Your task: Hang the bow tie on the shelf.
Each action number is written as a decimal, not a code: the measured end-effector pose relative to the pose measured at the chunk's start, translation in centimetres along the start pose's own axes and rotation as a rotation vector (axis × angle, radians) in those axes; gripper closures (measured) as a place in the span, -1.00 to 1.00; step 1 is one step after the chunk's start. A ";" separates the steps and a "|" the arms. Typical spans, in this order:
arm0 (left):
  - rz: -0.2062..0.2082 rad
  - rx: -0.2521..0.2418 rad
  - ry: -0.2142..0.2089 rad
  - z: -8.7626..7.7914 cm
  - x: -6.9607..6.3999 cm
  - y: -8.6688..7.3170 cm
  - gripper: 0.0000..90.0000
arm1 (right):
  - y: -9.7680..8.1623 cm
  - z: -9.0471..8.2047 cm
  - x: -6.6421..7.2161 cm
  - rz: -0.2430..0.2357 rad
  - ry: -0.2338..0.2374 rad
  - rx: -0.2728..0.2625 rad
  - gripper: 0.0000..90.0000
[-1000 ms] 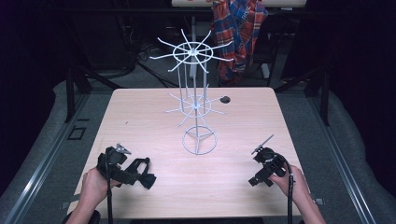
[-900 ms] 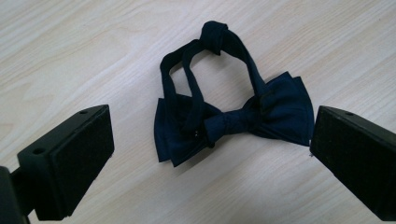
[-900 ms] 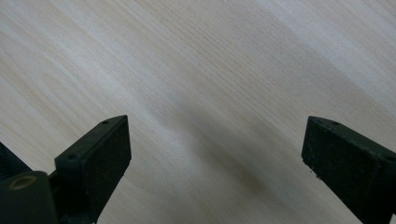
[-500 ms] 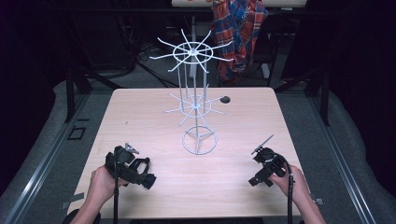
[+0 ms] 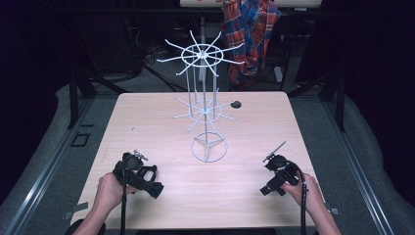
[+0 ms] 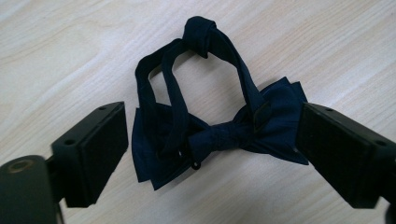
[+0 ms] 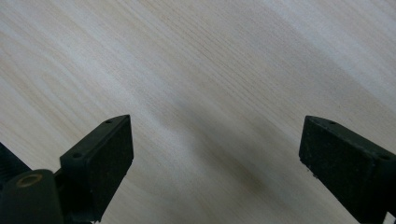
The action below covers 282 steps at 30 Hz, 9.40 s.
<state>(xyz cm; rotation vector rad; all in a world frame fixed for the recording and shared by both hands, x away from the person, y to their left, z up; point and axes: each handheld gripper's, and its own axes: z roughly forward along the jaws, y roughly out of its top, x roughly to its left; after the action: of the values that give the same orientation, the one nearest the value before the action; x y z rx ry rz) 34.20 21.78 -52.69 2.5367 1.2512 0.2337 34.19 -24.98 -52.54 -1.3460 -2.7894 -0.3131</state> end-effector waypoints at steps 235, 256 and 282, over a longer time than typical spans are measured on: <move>0.115 -0.575 -0.173 -4.7 -2.1 13.3 0.88 | -1.0 0.4 -0.4 0.060 0.008 -0.003 -0.76; 0.086 -0.577 -0.221 -4.8 -1.9 12.7 0.27 | -1.0 0.1 -0.6 0.038 0.013 0.021 -0.76; 0.019 -0.518 -0.140 -6.1 -0.8 8.7 -0.61 | -1.0 -0.1 -0.5 0.036 0.010 0.018 -0.76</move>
<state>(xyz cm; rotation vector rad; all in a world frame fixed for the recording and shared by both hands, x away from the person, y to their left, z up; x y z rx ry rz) 38.52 17.38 -43.99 2.0805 0.9626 0.3290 33.74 -26.03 -52.62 -1.3851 -2.7493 -0.2918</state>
